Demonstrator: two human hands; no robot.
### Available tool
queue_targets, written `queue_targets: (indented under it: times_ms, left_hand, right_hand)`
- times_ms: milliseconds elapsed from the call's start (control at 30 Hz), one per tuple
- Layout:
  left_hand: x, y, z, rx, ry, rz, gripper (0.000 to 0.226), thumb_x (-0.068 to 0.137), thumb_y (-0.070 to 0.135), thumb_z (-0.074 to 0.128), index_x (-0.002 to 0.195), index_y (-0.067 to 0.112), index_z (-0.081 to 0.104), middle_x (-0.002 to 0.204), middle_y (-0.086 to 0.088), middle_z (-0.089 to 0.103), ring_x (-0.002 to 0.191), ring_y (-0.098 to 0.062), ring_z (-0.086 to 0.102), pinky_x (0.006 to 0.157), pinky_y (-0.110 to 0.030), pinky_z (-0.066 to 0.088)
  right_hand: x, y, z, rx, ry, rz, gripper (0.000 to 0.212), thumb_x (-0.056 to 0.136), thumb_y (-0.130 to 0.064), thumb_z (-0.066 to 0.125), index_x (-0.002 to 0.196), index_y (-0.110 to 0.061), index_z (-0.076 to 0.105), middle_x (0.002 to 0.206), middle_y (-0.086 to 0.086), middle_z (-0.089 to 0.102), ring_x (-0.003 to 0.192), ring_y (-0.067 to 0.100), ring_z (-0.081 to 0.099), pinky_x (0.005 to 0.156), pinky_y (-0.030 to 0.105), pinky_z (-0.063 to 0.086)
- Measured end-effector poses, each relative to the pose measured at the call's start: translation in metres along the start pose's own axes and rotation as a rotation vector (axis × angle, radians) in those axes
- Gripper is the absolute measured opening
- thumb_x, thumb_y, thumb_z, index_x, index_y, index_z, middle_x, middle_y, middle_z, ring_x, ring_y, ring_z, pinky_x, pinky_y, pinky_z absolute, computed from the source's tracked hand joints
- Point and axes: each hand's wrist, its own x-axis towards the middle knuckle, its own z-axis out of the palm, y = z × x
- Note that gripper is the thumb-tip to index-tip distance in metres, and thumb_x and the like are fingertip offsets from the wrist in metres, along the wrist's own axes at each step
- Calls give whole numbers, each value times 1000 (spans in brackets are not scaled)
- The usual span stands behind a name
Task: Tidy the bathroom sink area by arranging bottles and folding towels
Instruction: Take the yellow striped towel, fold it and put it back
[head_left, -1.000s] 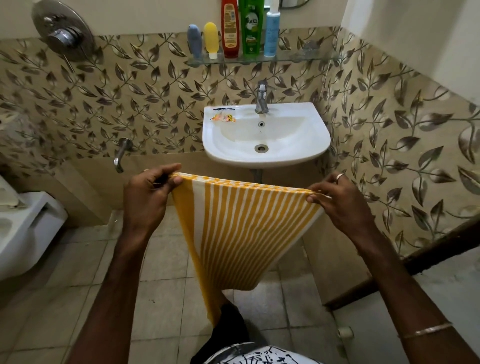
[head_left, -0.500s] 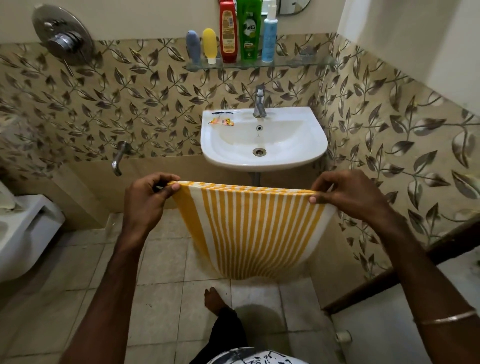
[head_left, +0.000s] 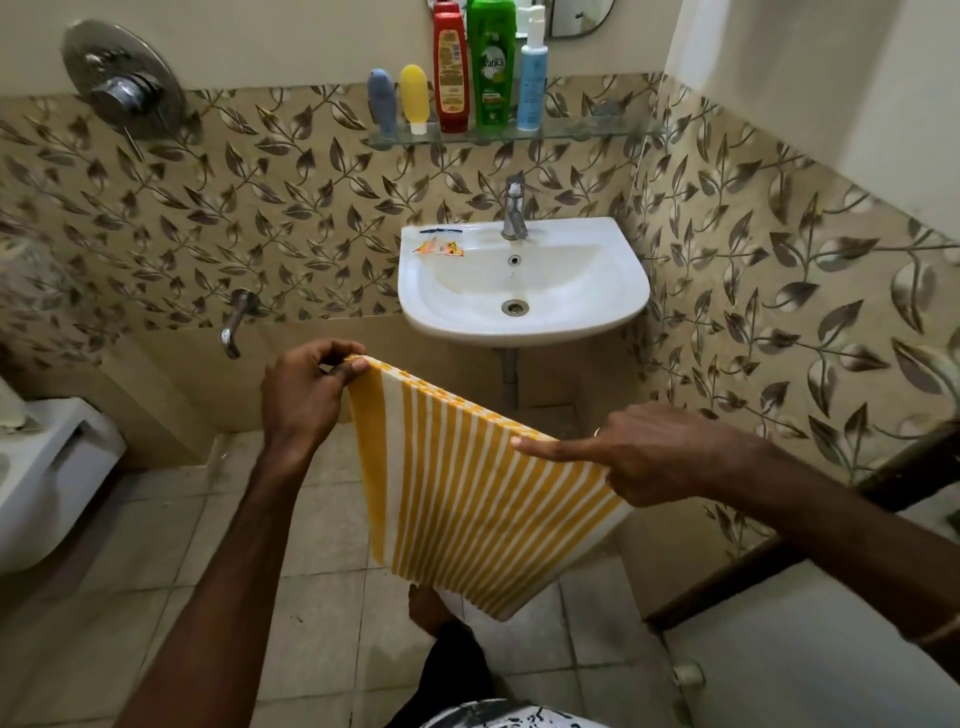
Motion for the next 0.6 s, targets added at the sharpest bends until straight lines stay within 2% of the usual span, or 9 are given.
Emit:
queue_targets:
  times_ms: [67,133,267,333,400,433,500,600]
  left_hand:
    - [-1,2,2,11,-6,10,19,87,21,73,106,22,75,99,3,73,86,-11,64,76,-29,52]
    - [-2,2,1,10,-8,15,19,87,21,73,106,22,75,99,3,73,87,-13,66,77,-30,53]
    - [-9,0,-3,12,-10,21,20,88,21,73,107,21,75,100,1,74,89,-15,67,79,-35,57]
    - [-13,0,-5,12,-17,18,20,88,21,72,108,21,74,101,2,73,91,-14,67,80,-36,58]
    - [-16,1,-5,-9,-24,13,20,89,21,71,109,21,74,101,3,72,93,-14,66,79,-34,57]
    - [-19,2,-5,-27,-33,10,20,89,20,71,109,21,73,101,4,71,93,-13,66,79,-32,56]
    - [-24,5,-4,-73,-53,13,20,89,18,71,109,20,73,100,6,71,92,-9,66,77,-26,55]
    - [-34,14,0,-129,-62,26,19,87,16,73,106,19,74,98,8,72,90,1,65,72,-15,52]
  right_hand:
    - [2,-7,-4,-45,-29,-33,97,100,-26,50,134,-67,-31,78,1,55,57,10,46,50,23,41]
    - [7,-10,-8,-69,-44,-40,98,98,-26,54,139,-63,-27,74,-3,47,59,9,45,50,22,41]
    - [20,-2,-14,-19,-105,0,104,93,-26,59,142,-61,-26,77,-6,44,64,11,50,63,29,54]
    - [24,1,-18,92,-149,39,111,88,-21,61,141,-62,-27,82,-1,51,62,15,60,59,34,59]
    - [29,4,-20,283,-198,90,117,86,-14,65,141,-63,-26,87,4,57,56,19,65,46,28,57]
    - [32,5,-21,371,-209,103,120,84,-12,68,140,-64,-25,89,6,58,58,21,66,46,29,57]
    - [38,6,-23,545,-194,135,123,83,-10,71,141,-63,-23,96,12,62,65,27,70,51,39,61]
    - [44,6,-23,767,-112,197,120,83,-6,71,148,-57,-17,104,22,64,65,29,68,51,41,60]
